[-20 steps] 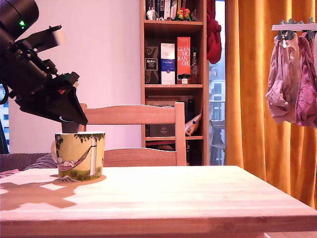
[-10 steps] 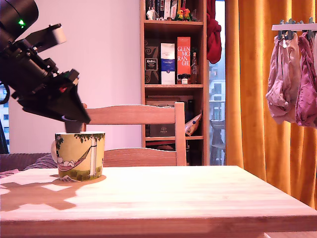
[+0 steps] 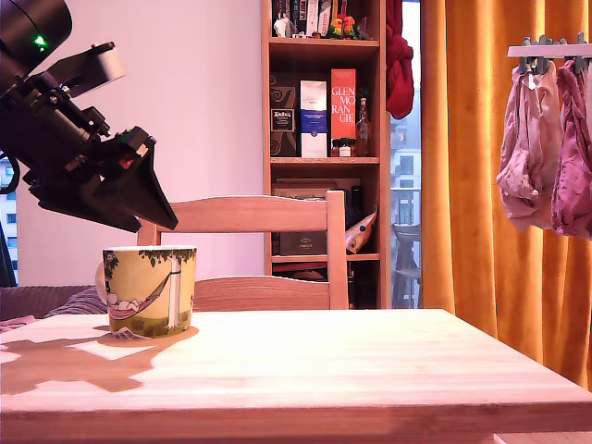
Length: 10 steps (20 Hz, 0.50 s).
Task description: Pick up the coffee capsules on the table and drop them inside the coffee cup
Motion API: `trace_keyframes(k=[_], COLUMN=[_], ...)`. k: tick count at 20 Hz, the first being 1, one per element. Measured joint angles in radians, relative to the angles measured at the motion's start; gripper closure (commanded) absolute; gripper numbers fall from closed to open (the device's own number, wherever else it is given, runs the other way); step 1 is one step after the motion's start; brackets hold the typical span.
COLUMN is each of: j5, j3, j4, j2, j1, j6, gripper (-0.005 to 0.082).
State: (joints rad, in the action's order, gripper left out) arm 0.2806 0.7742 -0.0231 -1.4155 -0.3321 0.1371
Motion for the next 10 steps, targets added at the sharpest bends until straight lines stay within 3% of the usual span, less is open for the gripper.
trace_keyframes(k=[3,5,7,10], j5=[0.005,0.011,0.019,0.044], j3=[0.0,0.0,0.0,0.0], j4=[-0.001,-0.017,-0.039,-0.092], j2=[0.0,0.007,0.04,0.153], j1=[0.0,-0.001,-0.001,-0.001], j6=[0.0,0.0,-0.002,-0.005], gripper=[0.0306,0.0507,0.0775,0.0788])
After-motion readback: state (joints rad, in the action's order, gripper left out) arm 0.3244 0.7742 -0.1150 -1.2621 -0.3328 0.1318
